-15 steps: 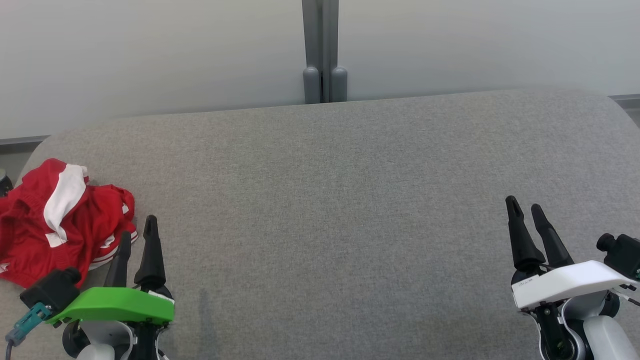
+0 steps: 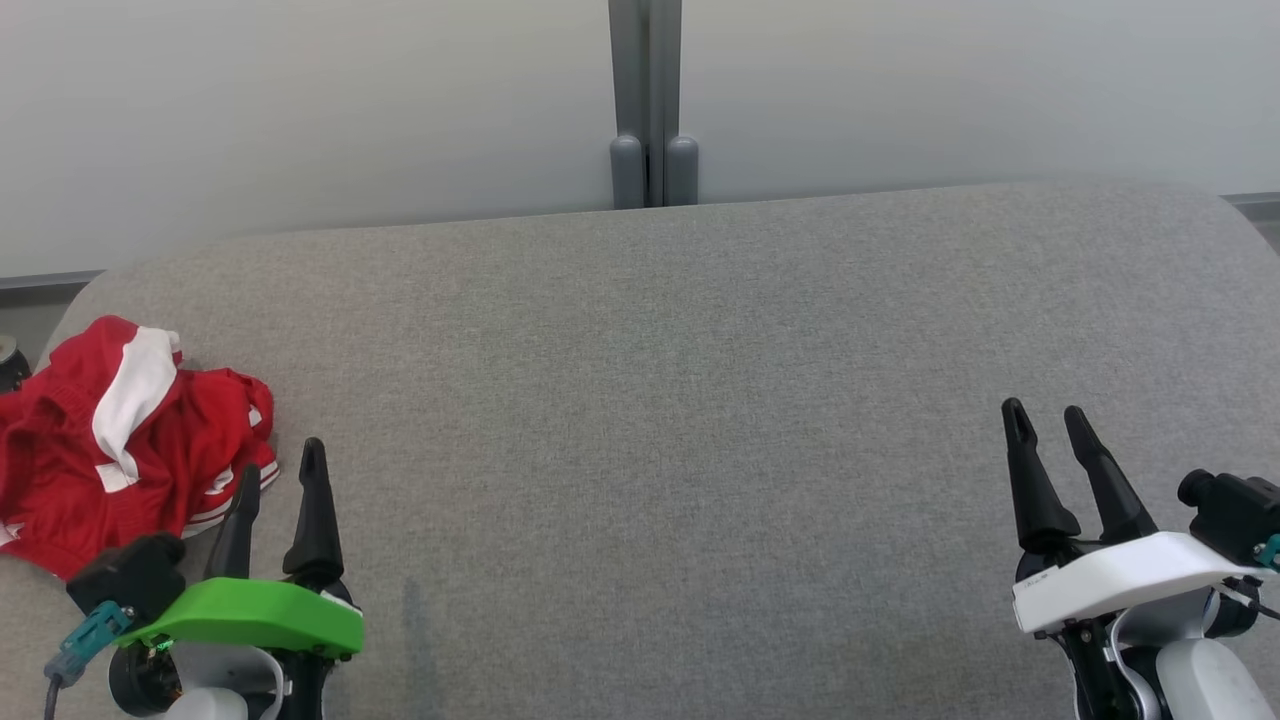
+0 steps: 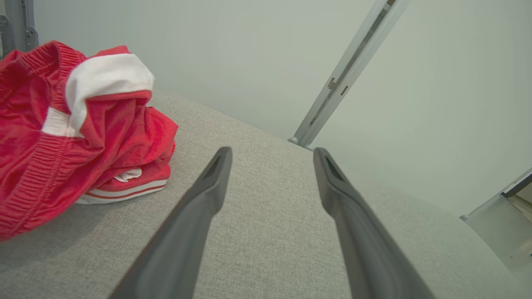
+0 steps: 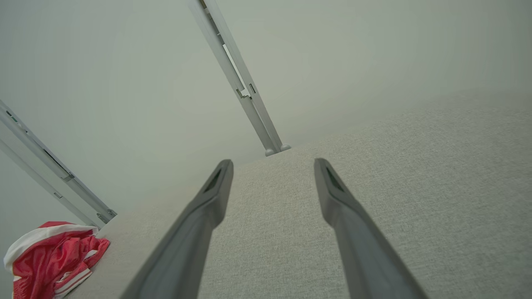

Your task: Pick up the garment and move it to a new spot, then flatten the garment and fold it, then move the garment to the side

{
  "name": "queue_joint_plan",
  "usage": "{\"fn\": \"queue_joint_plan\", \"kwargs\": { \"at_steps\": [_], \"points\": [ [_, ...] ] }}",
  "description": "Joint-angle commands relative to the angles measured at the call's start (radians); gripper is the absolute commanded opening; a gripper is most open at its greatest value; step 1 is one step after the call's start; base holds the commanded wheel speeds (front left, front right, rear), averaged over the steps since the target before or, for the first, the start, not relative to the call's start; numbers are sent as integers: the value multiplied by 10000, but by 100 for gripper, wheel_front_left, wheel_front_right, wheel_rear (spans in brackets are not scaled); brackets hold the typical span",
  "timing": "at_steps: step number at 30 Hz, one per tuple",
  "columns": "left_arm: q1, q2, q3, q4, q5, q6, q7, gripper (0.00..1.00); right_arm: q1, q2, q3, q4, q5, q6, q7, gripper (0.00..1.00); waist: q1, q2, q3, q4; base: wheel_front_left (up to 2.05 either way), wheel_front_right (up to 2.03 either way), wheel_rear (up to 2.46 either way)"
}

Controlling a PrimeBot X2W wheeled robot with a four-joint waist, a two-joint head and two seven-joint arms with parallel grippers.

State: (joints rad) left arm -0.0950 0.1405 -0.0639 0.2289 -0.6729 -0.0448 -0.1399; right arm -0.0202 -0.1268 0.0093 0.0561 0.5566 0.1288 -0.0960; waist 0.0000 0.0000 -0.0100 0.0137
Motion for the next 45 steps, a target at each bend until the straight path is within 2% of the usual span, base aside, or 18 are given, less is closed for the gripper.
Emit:
{"fn": "queue_joint_plan", "kwargs": {
  "at_steps": [1,26,45],
  "points": [
    [-264,129,-34,-54,270,52,-96,100,58,-32,1,-172,-292,26,-63,100,0,0,-2,6,0,0,0],
    [-258,421,-557,404,2216,344,-667,100,404,245,-228,-336,-2477,29,-408,100,0,0,-10,90,0,0,0],
    [-170,530,-885,648,3169,510,-965,100,609,449,-435,-250,-3637,21,-701,100,0,0,-32,188,0,0,0]
  ]
}}
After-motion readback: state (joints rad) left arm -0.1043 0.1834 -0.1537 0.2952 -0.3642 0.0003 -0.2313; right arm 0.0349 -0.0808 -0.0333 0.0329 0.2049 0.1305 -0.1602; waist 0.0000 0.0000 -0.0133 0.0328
